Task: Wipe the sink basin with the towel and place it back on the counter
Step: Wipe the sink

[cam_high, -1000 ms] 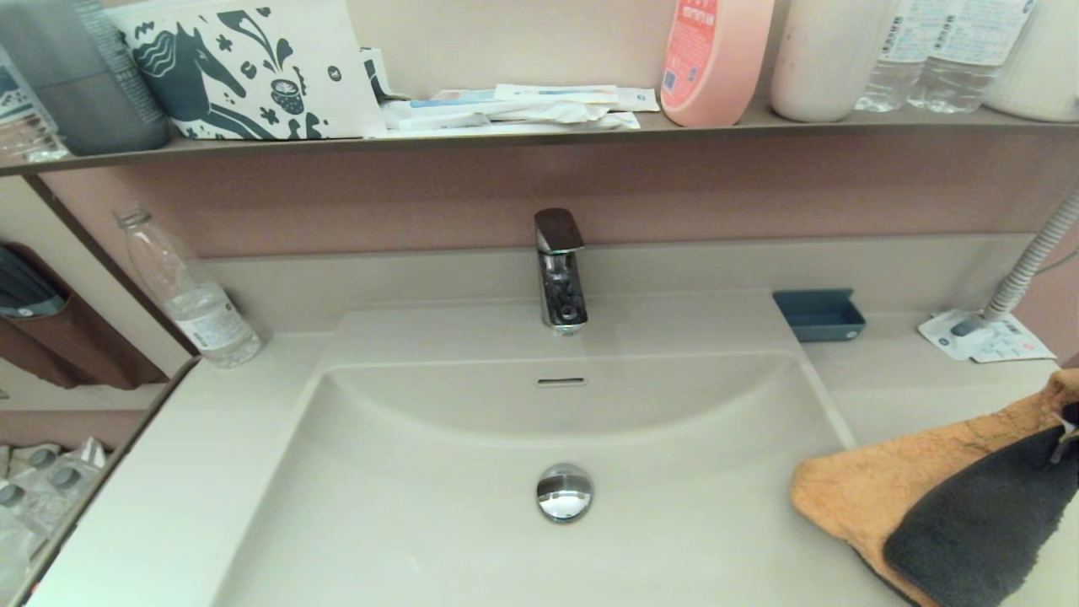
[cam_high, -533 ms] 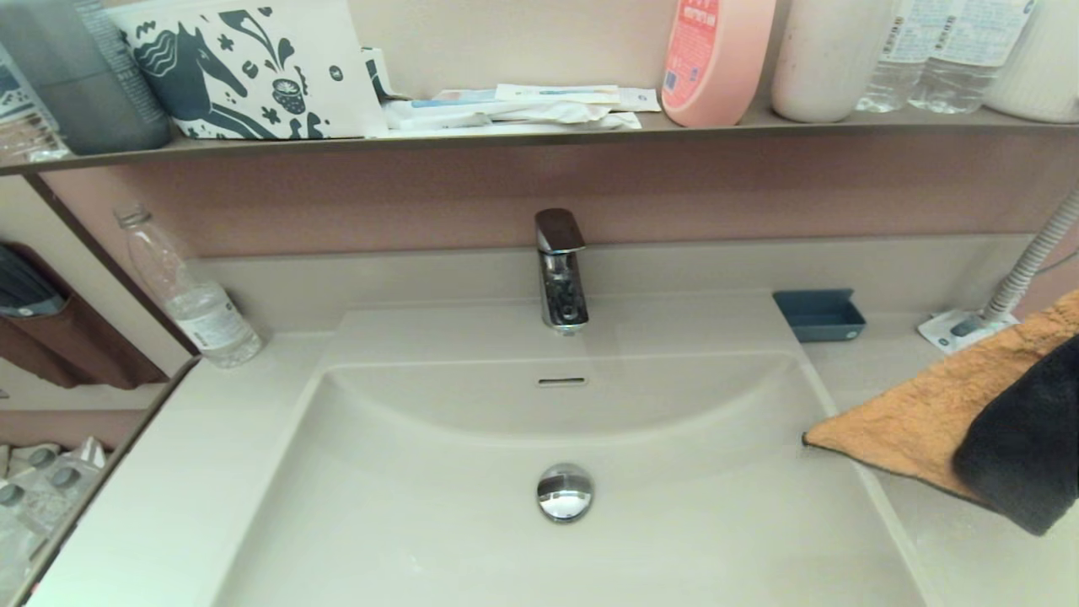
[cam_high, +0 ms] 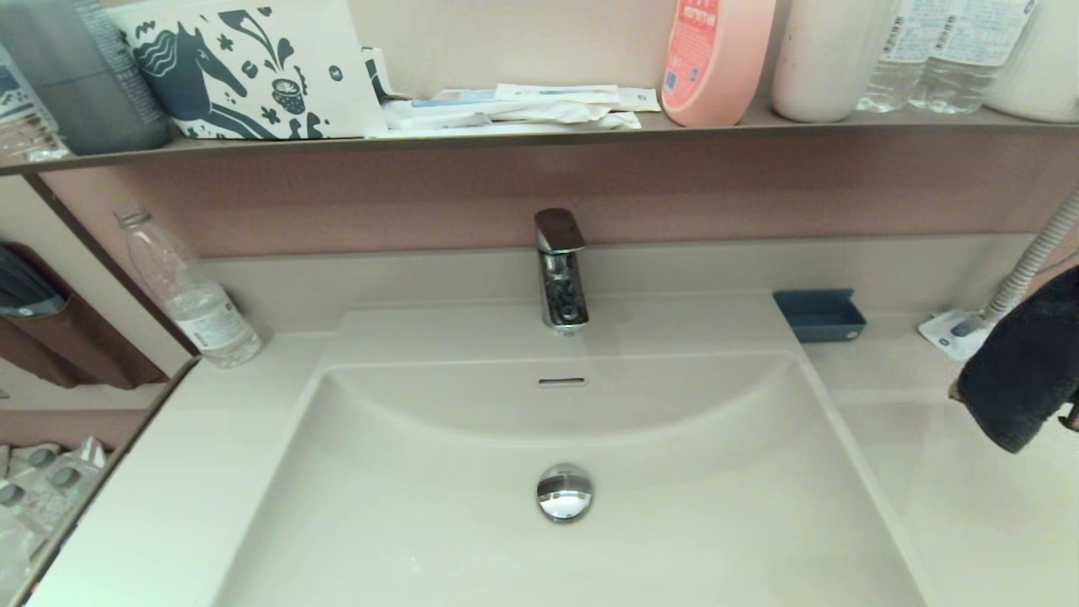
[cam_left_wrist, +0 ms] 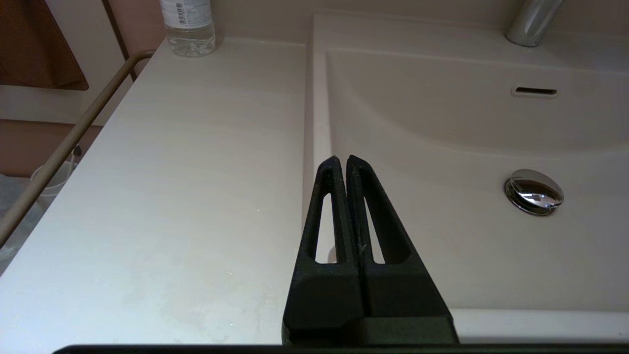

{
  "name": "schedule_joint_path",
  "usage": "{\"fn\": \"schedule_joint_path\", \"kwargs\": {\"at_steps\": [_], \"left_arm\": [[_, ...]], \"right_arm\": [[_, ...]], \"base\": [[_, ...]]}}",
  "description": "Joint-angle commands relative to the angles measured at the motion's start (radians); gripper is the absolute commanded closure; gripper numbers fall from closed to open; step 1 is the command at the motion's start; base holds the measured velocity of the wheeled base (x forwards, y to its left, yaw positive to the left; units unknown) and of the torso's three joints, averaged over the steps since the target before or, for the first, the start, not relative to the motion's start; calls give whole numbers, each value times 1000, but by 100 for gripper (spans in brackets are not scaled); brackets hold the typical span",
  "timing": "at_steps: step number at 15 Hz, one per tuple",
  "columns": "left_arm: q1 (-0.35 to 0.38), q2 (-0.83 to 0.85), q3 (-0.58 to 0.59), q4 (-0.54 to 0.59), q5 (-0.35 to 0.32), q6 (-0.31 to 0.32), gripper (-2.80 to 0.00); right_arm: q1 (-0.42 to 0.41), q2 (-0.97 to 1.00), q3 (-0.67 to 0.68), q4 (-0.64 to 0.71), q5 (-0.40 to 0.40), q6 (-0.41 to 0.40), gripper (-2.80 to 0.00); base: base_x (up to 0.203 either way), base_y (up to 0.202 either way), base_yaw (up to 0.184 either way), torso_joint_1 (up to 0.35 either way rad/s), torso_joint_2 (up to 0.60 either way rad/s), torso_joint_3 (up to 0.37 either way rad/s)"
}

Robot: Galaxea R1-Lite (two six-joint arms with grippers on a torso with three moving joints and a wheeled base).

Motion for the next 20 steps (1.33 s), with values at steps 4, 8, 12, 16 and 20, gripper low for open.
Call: {"fn": "schedule_joint_path", "kwargs": {"at_steps": [4,8,12,16,20], "left_arm": [[0,1,0,-1,1,-1,0],[0,1,0,-1,1,-1,0],[0,1,0,-1,1,-1,0],[0,1,0,-1,1,-1,0],[0,1,0,-1,1,-1,0]], "right_arm": [[-1,-6,70,161,-3,26,0],[67,-82,210,221,3,32,0],[82,-115,468,195,-26,31,0],[94,-178,793,-73,-35,20,0],[97,-184,1048,-342,-81,-42,0]], "base": [[0,0,0,0,0,0],[0,0,0,0,0,0],[0,0,0,0,0,0],[0,0,0,0,0,0],[0,0,0,0,0,0]]}}
